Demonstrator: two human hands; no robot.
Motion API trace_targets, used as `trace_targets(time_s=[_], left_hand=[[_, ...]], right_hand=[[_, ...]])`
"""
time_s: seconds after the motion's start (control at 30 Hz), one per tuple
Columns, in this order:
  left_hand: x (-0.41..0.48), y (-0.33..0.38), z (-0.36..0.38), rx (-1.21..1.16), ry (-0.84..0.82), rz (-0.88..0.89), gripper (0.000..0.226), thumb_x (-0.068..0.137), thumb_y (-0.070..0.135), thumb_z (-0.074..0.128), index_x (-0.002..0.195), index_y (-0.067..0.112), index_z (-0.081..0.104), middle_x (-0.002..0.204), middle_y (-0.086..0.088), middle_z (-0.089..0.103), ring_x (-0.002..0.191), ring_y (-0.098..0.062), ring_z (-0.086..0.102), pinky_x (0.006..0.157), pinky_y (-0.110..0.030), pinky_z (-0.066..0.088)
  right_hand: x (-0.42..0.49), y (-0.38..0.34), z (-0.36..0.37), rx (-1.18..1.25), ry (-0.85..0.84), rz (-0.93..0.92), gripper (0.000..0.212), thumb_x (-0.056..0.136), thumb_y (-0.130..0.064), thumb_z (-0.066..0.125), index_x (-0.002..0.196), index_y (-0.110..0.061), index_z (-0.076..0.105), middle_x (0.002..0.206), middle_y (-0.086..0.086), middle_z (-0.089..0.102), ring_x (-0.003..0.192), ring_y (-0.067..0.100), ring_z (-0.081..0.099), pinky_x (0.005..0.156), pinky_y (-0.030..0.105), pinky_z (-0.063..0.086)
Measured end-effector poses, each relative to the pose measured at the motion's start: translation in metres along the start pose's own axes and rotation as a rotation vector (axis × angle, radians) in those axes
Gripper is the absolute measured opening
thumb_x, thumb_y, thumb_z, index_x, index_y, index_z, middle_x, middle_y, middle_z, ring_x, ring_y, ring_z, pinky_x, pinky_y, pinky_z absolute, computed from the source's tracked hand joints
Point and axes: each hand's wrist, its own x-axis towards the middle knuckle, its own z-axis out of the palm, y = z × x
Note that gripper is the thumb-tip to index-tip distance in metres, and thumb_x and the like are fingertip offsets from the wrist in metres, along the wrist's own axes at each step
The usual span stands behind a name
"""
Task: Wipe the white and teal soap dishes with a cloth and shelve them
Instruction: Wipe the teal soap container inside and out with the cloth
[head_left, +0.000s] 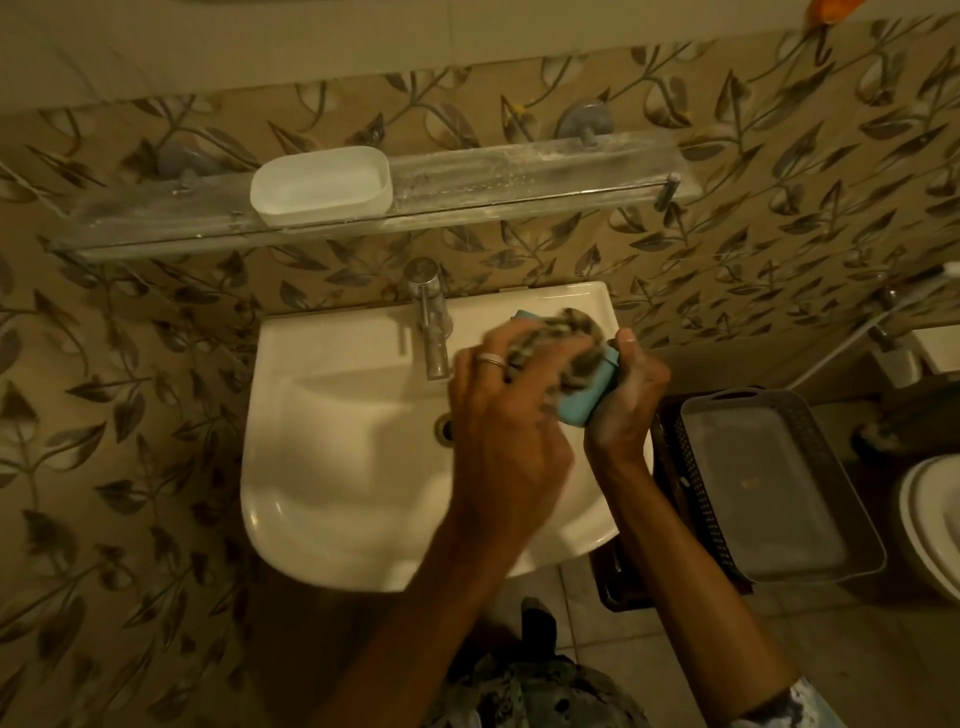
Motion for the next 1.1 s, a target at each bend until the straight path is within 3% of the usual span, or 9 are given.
trace_targets(time_s=[0.13, 0.27, 0.43, 0.5, 0.57, 0.67, 0.83, 0.97, 1.1], left_hand=[[0.029, -0.038, -0.021, -0.213, 0.044, -0.175, 0.04, 0.088, -0.005, 0.045, 0.118, 0.016, 0.06, 0.123, -0.009, 0.054, 0.112, -0.014, 0.054, 0.097, -0.016, 0.044], [0.037, -0.066, -0.034, -0.477, 0.069, -0.494, 0.046, 0.09, -0.005, 0.044, 0.108, 0.033, 0.062, 0.11, 0.009, 0.066, 0.103, -0.004, 0.062, 0.094, -0.037, 0.051], [0.02, -0.083, -0.022, -0.71, 0.049, -0.816, 0.042, 0.093, -0.003, 0.039, 0.115, 0.026, 0.06, 0.119, -0.009, 0.064, 0.108, -0.027, 0.062, 0.093, -0.047, 0.051], [0.013, -0.082, -0.014, -0.774, 0.01, -0.938, 0.04, 0.094, -0.003, 0.036, 0.123, 0.018, 0.055, 0.124, -0.014, 0.061, 0.111, -0.032, 0.06, 0.097, -0.051, 0.047], [0.007, -0.078, -0.006, -0.825, -0.041, -1.021, 0.041, 0.095, -0.002, 0.034, 0.129, 0.015, 0.052, 0.126, -0.016, 0.06, 0.112, -0.035, 0.058, 0.099, -0.053, 0.045], [0.001, -0.069, -0.001, -0.862, -0.075, -1.032, 0.042, 0.095, -0.003, 0.033, 0.127, 0.015, 0.054, 0.121, -0.013, 0.063, 0.107, -0.029, 0.061, 0.096, -0.047, 0.048], [0.004, -0.061, -0.003, -0.962, -0.081, -0.983, 0.04, 0.094, -0.001, 0.036, 0.121, 0.021, 0.058, 0.12, -0.01, 0.064, 0.105, -0.027, 0.064, 0.087, -0.042, 0.054], [0.011, -0.068, -0.014, -0.932, 0.049, -0.971, 0.04, 0.094, -0.001, 0.038, 0.123, 0.019, 0.057, 0.122, -0.011, 0.064, 0.109, -0.033, 0.062, 0.095, -0.053, 0.048], [0.016, -0.066, -0.027, -0.778, 0.127, -0.819, 0.042, 0.093, -0.004, 0.039, 0.116, 0.025, 0.06, 0.123, -0.008, 0.061, 0.112, -0.027, 0.06, 0.091, -0.045, 0.052]], right_hand=[[0.001, 0.004, -0.003, 0.057, 0.037, 0.099, 0.047, 0.076, -0.059, 0.039, 0.047, -0.027, 0.057, 0.048, -0.008, 0.054, 0.051, 0.007, 0.056, 0.049, 0.023, 0.039], [0.001, 0.003, -0.006, 0.238, 0.011, 0.21, 0.057, 0.069, -0.074, 0.044, 0.06, -0.021, 0.065, 0.062, 0.001, 0.065, 0.061, 0.017, 0.065, 0.062, 0.032, 0.047], [0.001, -0.003, -0.001, 0.422, -0.031, 0.18, 0.07, 0.049, -0.085, 0.066, 0.073, -0.02, 0.071, 0.074, 0.002, 0.069, 0.071, 0.019, 0.067, 0.064, 0.031, 0.053], [0.0, -0.006, 0.001, 0.556, -0.056, 0.189, 0.061, 0.061, -0.078, 0.066, 0.082, -0.021, 0.076, 0.08, 0.002, 0.073, 0.075, 0.018, 0.07, 0.062, 0.028, 0.056], [-0.002, -0.007, 0.004, 0.671, -0.059, 0.225, 0.052, 0.085, -0.065, 0.048, 0.088, -0.023, 0.079, 0.085, 0.0, 0.076, 0.078, 0.014, 0.072, 0.063, 0.026, 0.057], [-0.003, -0.003, 0.003, 0.754, -0.081, 0.281, 0.059, 0.094, -0.054, 0.028, 0.091, -0.023, 0.078, 0.088, -0.001, 0.076, 0.08, 0.014, 0.072, 0.066, 0.026, 0.058], [-0.009, 0.007, -0.001, 0.629, -0.106, 0.297, 0.043, 0.092, -0.048, 0.042, 0.096, -0.019, 0.074, 0.09, 0.004, 0.074, 0.081, 0.017, 0.071, 0.068, 0.028, 0.058], [0.004, 0.012, -0.012, 0.313, -0.145, 0.137, 0.02, 0.089, -0.019, 0.043, 0.084, -0.019, 0.062, 0.086, 0.005, 0.059, 0.078, 0.015, 0.056, 0.064, 0.025, 0.047], [0.009, 0.022, -0.019, -0.018, -0.254, -0.025, 0.038, 0.083, 0.005, 0.033, 0.087, -0.02, 0.062, 0.086, 0.0, 0.063, 0.079, 0.009, 0.059, 0.067, 0.022, 0.048]])
